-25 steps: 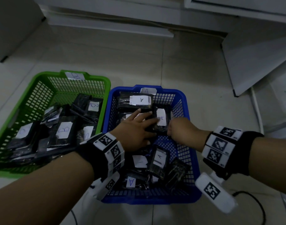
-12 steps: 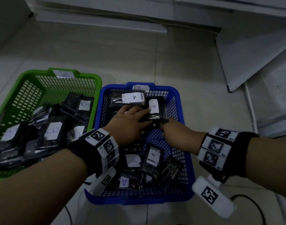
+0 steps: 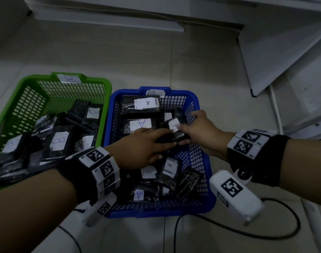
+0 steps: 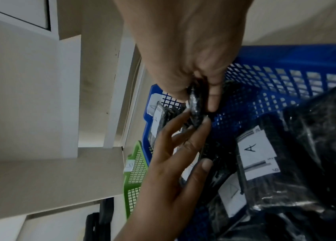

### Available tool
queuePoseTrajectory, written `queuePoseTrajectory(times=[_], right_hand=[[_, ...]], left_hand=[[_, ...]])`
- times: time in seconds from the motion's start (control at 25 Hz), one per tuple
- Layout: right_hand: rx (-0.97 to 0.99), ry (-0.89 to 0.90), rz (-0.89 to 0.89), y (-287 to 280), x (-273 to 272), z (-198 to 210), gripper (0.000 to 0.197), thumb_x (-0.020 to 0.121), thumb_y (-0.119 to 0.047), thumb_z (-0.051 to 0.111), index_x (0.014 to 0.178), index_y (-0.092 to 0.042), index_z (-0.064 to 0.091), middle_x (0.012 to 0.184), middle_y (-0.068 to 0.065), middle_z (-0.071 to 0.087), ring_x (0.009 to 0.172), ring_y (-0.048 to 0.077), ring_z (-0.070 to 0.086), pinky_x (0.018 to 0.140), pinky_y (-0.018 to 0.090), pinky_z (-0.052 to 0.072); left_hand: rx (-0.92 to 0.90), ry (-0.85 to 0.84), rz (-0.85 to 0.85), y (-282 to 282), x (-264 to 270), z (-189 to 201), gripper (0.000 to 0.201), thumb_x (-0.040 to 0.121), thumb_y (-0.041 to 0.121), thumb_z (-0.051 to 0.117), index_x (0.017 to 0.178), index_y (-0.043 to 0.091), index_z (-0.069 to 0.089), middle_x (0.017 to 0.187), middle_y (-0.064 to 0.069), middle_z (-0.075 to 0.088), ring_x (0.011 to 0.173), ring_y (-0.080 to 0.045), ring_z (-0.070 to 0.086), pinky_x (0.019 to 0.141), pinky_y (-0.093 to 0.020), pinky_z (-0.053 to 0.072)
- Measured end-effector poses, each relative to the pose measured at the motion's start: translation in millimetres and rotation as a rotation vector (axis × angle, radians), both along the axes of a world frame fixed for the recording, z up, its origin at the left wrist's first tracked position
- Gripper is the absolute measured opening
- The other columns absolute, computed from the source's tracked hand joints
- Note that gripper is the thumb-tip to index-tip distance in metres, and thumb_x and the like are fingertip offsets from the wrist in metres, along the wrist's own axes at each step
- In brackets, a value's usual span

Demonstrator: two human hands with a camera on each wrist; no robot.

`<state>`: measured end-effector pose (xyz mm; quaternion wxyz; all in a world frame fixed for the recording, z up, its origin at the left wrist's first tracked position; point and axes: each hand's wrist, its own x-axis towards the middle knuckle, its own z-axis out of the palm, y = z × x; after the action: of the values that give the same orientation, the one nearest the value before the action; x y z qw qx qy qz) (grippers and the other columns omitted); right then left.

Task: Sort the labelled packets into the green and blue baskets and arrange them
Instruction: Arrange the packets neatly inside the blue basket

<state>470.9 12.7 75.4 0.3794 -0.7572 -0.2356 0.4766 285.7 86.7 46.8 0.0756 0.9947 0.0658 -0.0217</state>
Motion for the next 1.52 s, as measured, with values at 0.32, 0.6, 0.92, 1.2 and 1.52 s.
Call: queuePoseTrajectory(times=[0.32,0.6,0.92,1.2,1.52], right_hand=[[-0.168,-0.459,0.381,-20.7,2.4,10.4,0.039,0.088,-0.021,0.057,0.111,0.009,0.053,0.099,0.026,0.064,0.078,0.041,0.065,0.074,0.054,0.054],[-0.181,-0.163,0.234,-28.6,-3.1,10.4,0.009,0.093,-0.010,0.046,0.101,-0.010,0.041,0.085,0.019,0.054,0.041,0.027,0.059,0.036,0.031,0.049],[-0.329,0.175,0.131,-36.5,-31.1,-14.5,0.022,0.092,0.000,0.040,0.105,0.004,0.057,0.105,0.021,0.058,0.062,0.026,0.058,0.040,0.021,0.045],[-0.263,-0.182,0.262,-45.6,-32.5,-36.6,0.032,0.087,0.009,0.051,0.108,-0.014,0.043,0.108,0.017,0.055,0.085,0.027,0.059,0.061,0.035,0.055],[-0.187,-0.878,0.871,-26.4,-34.6,-28.2,0.034,0.089,-0.018,0.057,0.122,-0.010,0.052,0.124,0.015,0.043,0.118,0.029,0.043,0.088,0.027,0.037]], left_hand=[[-0.156,0.255,-0.150,-24.9,3.2,-15.4,0.067,0.079,0.044,0.053,0.141,0.025,0.039,0.142,-0.006,0.046,0.121,-0.026,0.050,0.106,-0.038,0.033],[-0.022,-0.187,-0.209,-16.9,-13.5,11.3,0.035,0.086,0.027,0.044,0.113,0.015,0.063,0.097,0.000,0.071,0.077,-0.017,0.067,0.057,-0.028,0.055],[-0.137,-0.593,0.387,13.9,-44.7,45.6,0.032,0.086,0.025,0.044,0.113,0.014,0.056,0.099,-0.003,0.063,0.079,-0.013,0.059,0.062,-0.022,0.050],[-0.122,-0.273,0.204,21.5,-72.6,13.4,0.028,0.084,0.026,0.043,0.106,0.014,0.053,0.123,-0.006,0.051,0.077,-0.023,0.063,0.056,-0.036,0.056],[0.083,-0.046,0.343,39.4,-72.9,5.2,0.031,0.075,0.012,0.063,0.105,0.013,0.061,0.103,-0.011,0.059,0.084,-0.031,0.060,0.066,-0.039,0.050]])
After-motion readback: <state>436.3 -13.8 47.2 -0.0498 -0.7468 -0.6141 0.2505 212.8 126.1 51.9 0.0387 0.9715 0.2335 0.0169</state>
